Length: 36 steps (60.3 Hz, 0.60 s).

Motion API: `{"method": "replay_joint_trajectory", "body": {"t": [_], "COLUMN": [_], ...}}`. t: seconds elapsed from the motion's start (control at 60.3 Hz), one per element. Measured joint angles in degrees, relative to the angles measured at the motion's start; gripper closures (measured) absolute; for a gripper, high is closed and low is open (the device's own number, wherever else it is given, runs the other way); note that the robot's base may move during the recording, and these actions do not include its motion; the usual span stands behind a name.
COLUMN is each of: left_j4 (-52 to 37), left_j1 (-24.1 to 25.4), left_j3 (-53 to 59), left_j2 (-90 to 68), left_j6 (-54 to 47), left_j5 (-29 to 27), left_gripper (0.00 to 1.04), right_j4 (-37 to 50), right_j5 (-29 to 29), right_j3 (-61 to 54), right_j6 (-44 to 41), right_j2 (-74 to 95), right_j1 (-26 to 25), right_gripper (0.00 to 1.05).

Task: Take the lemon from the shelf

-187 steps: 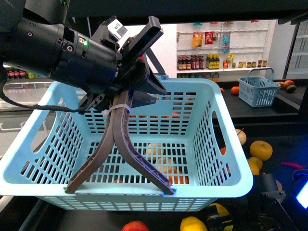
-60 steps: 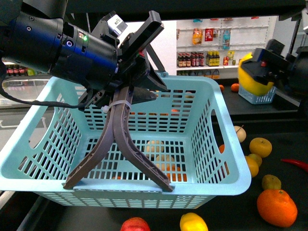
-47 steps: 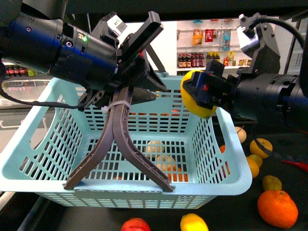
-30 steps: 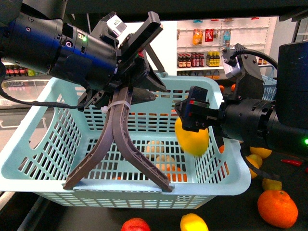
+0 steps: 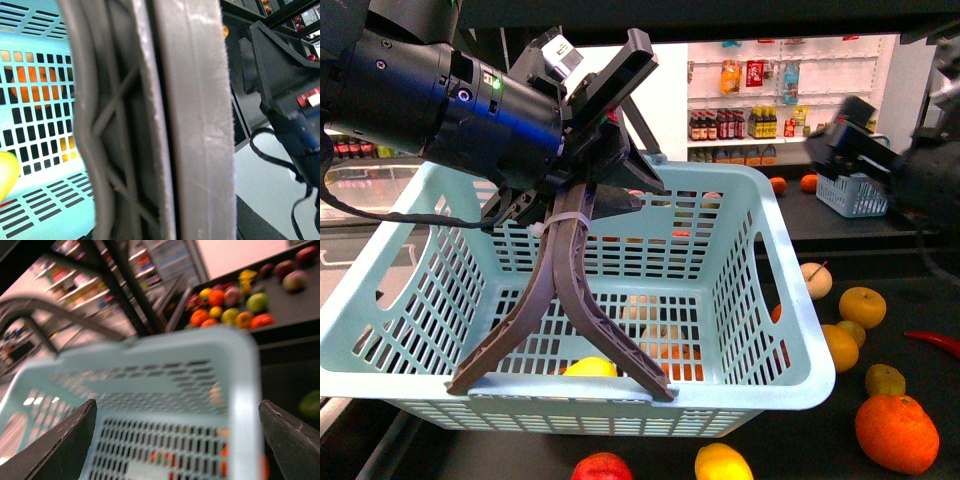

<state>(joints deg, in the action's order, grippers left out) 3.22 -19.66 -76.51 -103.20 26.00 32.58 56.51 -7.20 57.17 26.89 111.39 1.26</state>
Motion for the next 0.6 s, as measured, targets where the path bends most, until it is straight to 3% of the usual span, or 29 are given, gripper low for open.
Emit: {"method": "replay_joint_trajectory", "body": {"t": [0.133,0.282,0.431,0.597], "left_j4": [0.0,0.0,0.0,0.0], "left_j1": [0.0,0.0,0.0,0.0], "left_j3": [0.0,0.0,0.0,0.0], "left_j2": [0.0,0.0,0.0,0.0], "left_j6": [0.0,0.0,0.0,0.0], "left_j5": [0.1,0.2,0.2,0.1], "left_gripper": [0.78,0.78,0.78,0.78], "right_j4": [-2.4,-6.8,-9.3,-10.0], "right_j5": [0.8,-0.6,-3.7,-10.2], "right_j3": [3.9,6.6,8.0,6.6], "right_j6": [-1.2,-5.1,-11.9,-25.2], "right_j2": [8.9,18.7,25.8,32.6], "right_j1": [-5.7,-6.6,-4.5,3.3], "right_gripper": [0.07,0.07,0.07,0.07]}}
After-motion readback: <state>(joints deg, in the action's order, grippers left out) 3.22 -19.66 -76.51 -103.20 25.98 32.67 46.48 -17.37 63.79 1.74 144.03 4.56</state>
